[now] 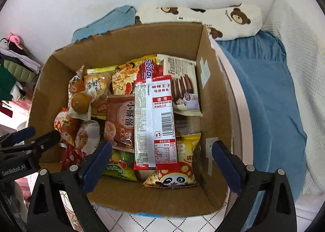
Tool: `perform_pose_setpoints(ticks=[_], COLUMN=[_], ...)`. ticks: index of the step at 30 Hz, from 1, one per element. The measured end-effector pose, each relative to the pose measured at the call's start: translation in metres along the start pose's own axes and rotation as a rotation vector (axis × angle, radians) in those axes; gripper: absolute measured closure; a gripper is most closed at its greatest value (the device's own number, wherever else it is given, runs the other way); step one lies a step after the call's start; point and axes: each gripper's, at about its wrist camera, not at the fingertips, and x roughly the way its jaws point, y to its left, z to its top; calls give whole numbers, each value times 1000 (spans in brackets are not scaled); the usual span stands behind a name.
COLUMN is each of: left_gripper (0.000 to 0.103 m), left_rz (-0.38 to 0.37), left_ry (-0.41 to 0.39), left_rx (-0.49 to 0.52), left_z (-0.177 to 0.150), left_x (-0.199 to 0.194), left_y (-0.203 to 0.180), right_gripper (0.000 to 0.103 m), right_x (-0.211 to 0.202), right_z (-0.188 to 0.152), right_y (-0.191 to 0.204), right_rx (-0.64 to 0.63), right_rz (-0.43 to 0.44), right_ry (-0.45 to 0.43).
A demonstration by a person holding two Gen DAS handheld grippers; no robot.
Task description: Organize snacks
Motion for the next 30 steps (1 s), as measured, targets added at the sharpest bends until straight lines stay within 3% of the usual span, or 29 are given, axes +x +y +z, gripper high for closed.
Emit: perform_pose_setpoints(ticks=[9,23,30], left_gripper=[7,7,7], left_rz=[-12,-26,-35], left_ry=[-125,-330,-385], left_rx=[-13,5,24], left_z=[-28,-90,-122], left_x=[-49,-150,-191], left_y=[3,-5,-9], right_gripper=[1,1,0], right_x=[-52,-160,-223], right_z=[-18,-81,-115], right_y=[3,9,14], right_rx=[-4,-30,-55], right_rz=[2,23,17], right_ry=[-106,-287,-384])
